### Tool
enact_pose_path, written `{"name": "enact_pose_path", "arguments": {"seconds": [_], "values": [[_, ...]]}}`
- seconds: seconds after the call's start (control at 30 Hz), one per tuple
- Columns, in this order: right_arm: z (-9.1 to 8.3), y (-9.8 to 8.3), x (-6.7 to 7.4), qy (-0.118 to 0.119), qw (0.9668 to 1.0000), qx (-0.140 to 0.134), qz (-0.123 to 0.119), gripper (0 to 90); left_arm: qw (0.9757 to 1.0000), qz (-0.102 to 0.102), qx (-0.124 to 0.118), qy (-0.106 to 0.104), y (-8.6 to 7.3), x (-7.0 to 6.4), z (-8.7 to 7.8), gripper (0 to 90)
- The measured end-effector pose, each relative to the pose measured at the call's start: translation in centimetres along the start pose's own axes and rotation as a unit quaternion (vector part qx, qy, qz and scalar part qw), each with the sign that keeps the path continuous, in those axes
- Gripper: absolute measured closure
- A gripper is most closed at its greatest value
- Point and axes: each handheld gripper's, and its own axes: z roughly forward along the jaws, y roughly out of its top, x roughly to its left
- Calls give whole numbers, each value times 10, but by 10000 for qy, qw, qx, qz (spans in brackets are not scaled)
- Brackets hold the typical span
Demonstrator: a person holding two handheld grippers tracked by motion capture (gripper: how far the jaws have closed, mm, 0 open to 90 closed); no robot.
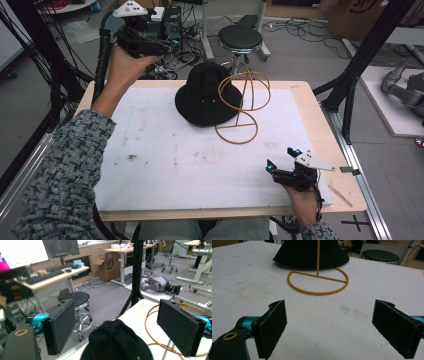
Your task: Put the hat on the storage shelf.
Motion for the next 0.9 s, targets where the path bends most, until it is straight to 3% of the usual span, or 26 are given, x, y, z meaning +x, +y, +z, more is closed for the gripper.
{"name": "enact_pose_path", "arguments": {"seconds": [0.07, 0.17, 0.5, 0.77, 0.9], "values": [[0, 0, 0, 9, 10000, -9, 4, 123, 9998, 204, -50, 26, -3, -3, 9, 166], [-1, -1, -1, 20, 10000, -11, -11, 123, 9998, 197, 14, 23, -8, -2, 23, 169], [-8, -3, -2, -8, 10000, -35, 43, 123, 9997, 5, 247, -75, -27, 0, 62, 168], [-12, -4, -3, -22, 10000, -47, 57, 123, 9992, 23, 386, -107, -40, 6, 82, 190], [-15, -6, -4, -29, 10000, -53, 69, 123, 9987, -96, 420, -282, -46, 9, 89, 197]]}}
